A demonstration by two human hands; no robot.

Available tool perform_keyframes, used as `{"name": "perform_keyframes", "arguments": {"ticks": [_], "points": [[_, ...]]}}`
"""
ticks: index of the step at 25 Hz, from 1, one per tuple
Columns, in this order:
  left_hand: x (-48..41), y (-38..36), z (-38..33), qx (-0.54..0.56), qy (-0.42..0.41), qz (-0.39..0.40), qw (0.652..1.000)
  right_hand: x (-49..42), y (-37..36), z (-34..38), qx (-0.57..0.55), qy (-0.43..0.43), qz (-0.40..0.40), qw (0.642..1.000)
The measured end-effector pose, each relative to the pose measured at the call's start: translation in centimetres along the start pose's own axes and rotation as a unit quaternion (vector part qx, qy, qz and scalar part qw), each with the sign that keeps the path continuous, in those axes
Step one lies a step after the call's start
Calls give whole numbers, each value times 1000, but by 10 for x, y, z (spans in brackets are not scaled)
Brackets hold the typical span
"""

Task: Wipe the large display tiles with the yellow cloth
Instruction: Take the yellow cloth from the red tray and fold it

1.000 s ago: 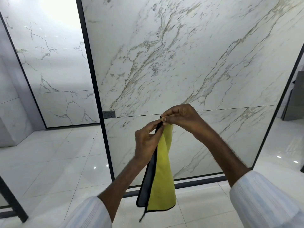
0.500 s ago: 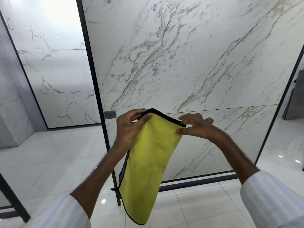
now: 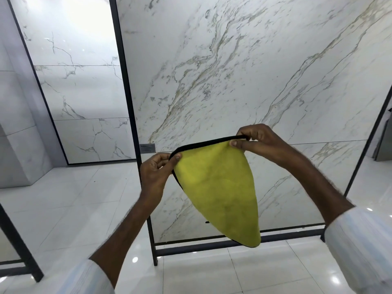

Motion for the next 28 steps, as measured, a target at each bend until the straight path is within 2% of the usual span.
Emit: {"name": "perform_keyframes", "arguments": {"ticks": [3,5,7,8,12,13,15,17,18,20,22,24,26,28], "points": [[1,-6,-10,24,-26,-2,999,3,8,2,-48,0,-3,999],[-1,-19,-17,38,-21,49,998,4,12,0,-69,8,-4,998],[0,-35,-19,32,19,122,992,7,14,-5,-83,2,-6,997],[1,-39,-19,33,31,130,990,9,15,-8,-97,-2,-13,995],[-2,-51,-46,109,-18,16,994,10,49,-21,-239,6,-129,962],[-8,-56,-56,132,-28,-8,991,9,52,-26,-303,7,-110,946],[-23,-68,-76,172,-36,-31,984,9,24,-41,-407,-46,1,912],[-34,-73,-85,188,-36,-37,981,23,-26,-71,-360,-141,93,918],[-37,-72,-85,187,-32,-39,981,29,-43,-80,-327,-163,106,925],[-42,-68,-85,183,-30,-49,981,30,-53,-90,-344,-171,51,922],[-54,-63,-87,195,-31,-65,978,27,-51,-91,-434,-149,1,889],[-65,-57,-89,202,-37,-76,976,32,-64,-94,-455,-169,19,874],[-66,-51,-92,181,-34,-82,979,43,-88,-94,-396,-217,61,890],[-71,-45,-99,146,-35,-91,984,47,-92,-91,-385,-230,69,891]]}}
Point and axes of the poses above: each hand's wrist, its own x-axis away from the middle knuckle, its own y-axis out of the back of the hand, z = x × y, the point moved 6 cm from there along -x, towards the middle knuckle, and after that the axes turned 6 degrees about -y, right-handed, at the moved point
